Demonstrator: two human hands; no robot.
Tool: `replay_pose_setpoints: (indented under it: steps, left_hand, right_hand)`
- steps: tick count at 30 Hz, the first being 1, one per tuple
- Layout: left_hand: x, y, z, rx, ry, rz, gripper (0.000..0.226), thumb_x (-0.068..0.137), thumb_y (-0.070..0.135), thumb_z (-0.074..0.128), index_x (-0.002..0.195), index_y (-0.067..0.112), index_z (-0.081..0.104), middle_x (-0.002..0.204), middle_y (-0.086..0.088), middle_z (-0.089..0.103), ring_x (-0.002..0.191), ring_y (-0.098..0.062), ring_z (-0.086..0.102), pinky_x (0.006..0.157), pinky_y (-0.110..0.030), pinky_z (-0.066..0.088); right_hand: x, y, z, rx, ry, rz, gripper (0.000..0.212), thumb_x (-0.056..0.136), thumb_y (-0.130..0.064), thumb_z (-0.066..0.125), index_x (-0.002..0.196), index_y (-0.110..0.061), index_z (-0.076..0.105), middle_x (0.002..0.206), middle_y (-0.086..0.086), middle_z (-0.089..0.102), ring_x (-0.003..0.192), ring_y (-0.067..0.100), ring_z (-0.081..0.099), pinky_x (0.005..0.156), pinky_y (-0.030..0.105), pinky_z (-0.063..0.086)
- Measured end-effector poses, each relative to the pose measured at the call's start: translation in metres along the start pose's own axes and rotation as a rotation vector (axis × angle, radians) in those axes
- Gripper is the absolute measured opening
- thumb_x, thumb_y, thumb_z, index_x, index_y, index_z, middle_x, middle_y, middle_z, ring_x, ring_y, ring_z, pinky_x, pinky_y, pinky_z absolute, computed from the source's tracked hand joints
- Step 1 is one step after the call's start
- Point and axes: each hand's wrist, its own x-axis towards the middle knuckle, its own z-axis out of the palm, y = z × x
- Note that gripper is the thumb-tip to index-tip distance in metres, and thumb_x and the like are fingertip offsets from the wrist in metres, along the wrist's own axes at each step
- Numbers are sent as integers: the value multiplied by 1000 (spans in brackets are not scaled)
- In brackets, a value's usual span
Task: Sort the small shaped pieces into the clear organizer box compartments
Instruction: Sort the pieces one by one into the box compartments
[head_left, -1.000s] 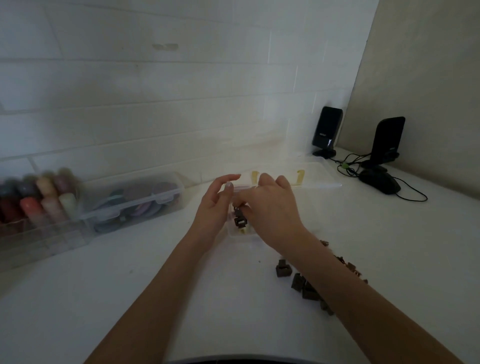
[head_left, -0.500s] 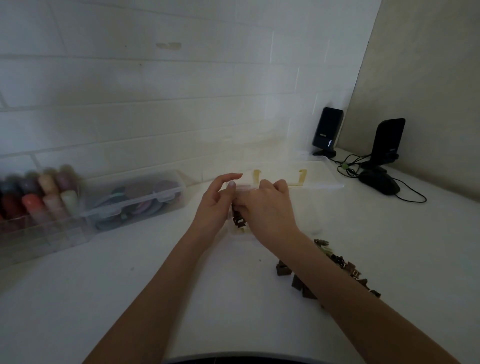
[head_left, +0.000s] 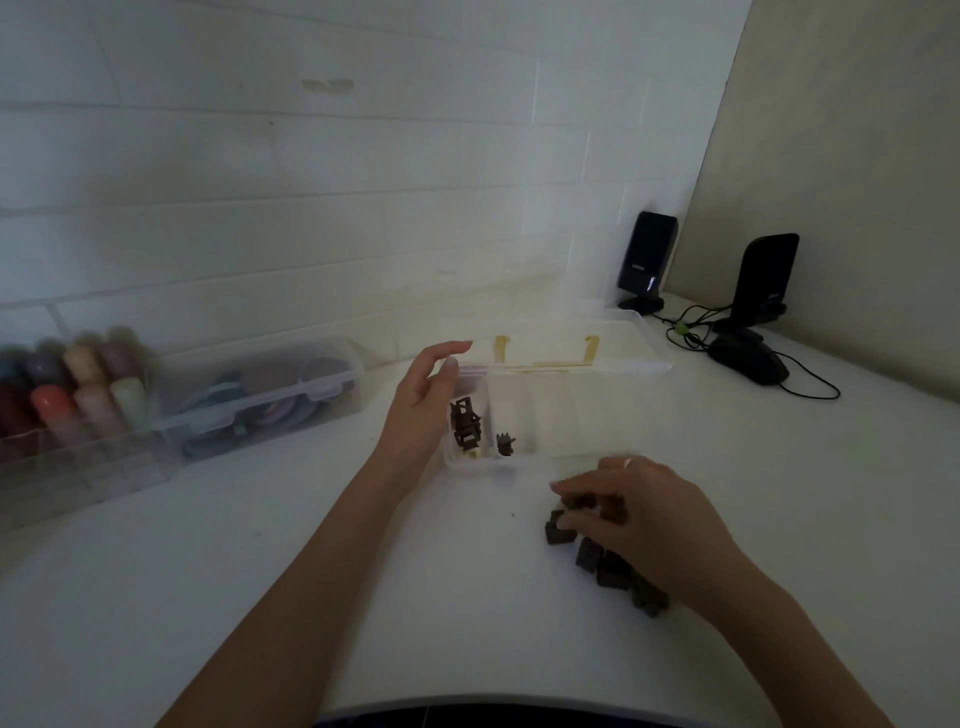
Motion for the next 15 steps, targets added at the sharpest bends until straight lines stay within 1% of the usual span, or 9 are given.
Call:
replay_pose_setpoints:
  steps: [1,2,4,5,6,9,11,13,15]
  left_hand:
    - [0,0,0,0,5,-3,24,103,17,38,112,20,60,89,16,57,76,20,56,66,-2,37]
    - [0,0,0,1,9,-6,23,103,18,38,112,21,60,89,16,58,75,18,57,64,-3,37]
    - [0,0,0,7,17,-14,23,103,19,39,113,22,60,86,12,58,64,14,57,55,-7,37]
    - [-1,1,0,7,19,-18,24,103,20,39,114,21,60,85,9,58,59,12,56,51,-8,36]
    - [-1,1,0,7,20,-20,24,103,20,39,115,20,60,85,8,57,58,11,56,50,-8,36]
    - [-1,0,0,17,19,-10,23,103,20,40,114,20,60,86,11,56,73,17,58,61,-4,38]
    - [-2,1,-1,18,16,-11,23,103,19,39,113,21,60,86,12,56,73,17,57,61,-4,38]
    - [-2,1,-1,27,10,-8,24,103,20,39,114,20,60,86,11,56,70,16,56,61,-5,37]
    - [-1,1,-1,25,8,-4,24,103,20,39,115,20,60,87,12,56,72,18,55,63,-3,37]
  right_hand:
    - [-2,0,2,-37,-5,23,28,87,-40,57,115,-41,61,78,-23,48,70,-2,45,58,9,32]
    - [-3,-2,3,-34,-14,48,27,89,-40,54,115,-41,61,85,-23,51,76,-1,47,59,9,31]
    - [-3,-5,5,14,-31,100,24,90,-38,53,111,-39,64,101,-17,60,89,2,53,65,12,31]
    - [-3,-6,5,31,-33,115,22,90,-37,54,108,-38,66,104,-16,61,91,3,53,68,13,32]
    - [-2,-7,5,40,-32,121,19,89,-36,56,105,-37,67,104,-16,62,90,2,52,70,14,34]
    - [0,-6,5,80,-15,109,11,86,-33,61,91,-36,70,89,-16,63,76,0,52,70,16,41]
    - [-1,-7,7,143,22,90,7,83,-30,64,82,-35,70,70,-17,57,64,2,49,63,17,42]
    - [-1,-9,8,204,83,59,7,80,-27,68,76,-32,70,55,-14,48,55,5,45,59,25,45]
    - [1,-11,8,241,145,38,7,78,-24,69,74,-29,70,50,-11,42,53,7,43,57,32,46]
